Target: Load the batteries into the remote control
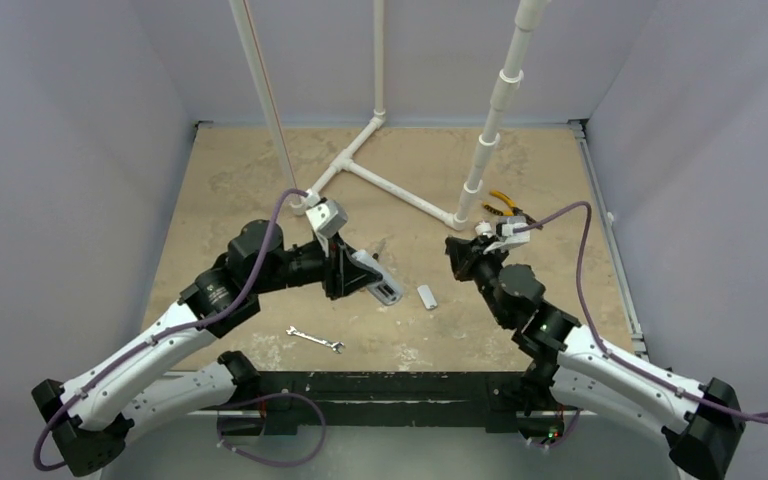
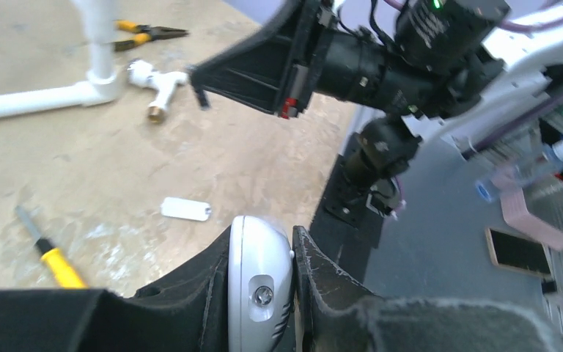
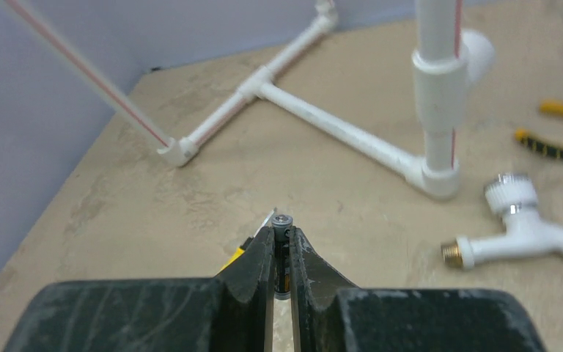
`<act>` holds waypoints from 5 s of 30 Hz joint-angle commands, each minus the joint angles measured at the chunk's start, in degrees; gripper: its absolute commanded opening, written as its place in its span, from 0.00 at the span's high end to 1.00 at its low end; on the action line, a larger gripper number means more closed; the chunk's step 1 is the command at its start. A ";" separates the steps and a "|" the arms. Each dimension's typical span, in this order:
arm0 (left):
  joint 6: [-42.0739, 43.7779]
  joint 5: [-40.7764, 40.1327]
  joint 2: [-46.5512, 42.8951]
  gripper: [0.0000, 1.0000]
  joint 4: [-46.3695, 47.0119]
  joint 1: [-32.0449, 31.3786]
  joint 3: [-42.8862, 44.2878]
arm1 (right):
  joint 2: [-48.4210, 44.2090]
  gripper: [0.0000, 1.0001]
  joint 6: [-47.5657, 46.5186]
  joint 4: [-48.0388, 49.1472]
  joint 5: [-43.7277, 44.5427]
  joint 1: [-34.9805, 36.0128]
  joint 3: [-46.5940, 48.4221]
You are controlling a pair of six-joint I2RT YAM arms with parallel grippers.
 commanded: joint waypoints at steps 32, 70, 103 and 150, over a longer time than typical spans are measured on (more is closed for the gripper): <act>-7.42 -12.41 -10.21 1.00 -10.11 8.06 -1.76 | 58.19 1.00 66.29 -41.18 -0.81 1.48 34.67; -6.15 -16.82 -12.47 1.00 -10.41 8.06 -1.32 | 56.62 0.38 -77.41 -54.81 -55.67 -7.71 42.14; -5.83 -18.84 -15.49 1.00 -11.77 8.04 -2.19 | 68.80 0.56 -96.49 -56.49 -52.22 -10.66 48.08; -6.75 -19.11 -15.16 1.00 -10.18 8.05 -3.15 | 74.93 0.65 -95.19 -63.17 -56.44 -11.37 56.23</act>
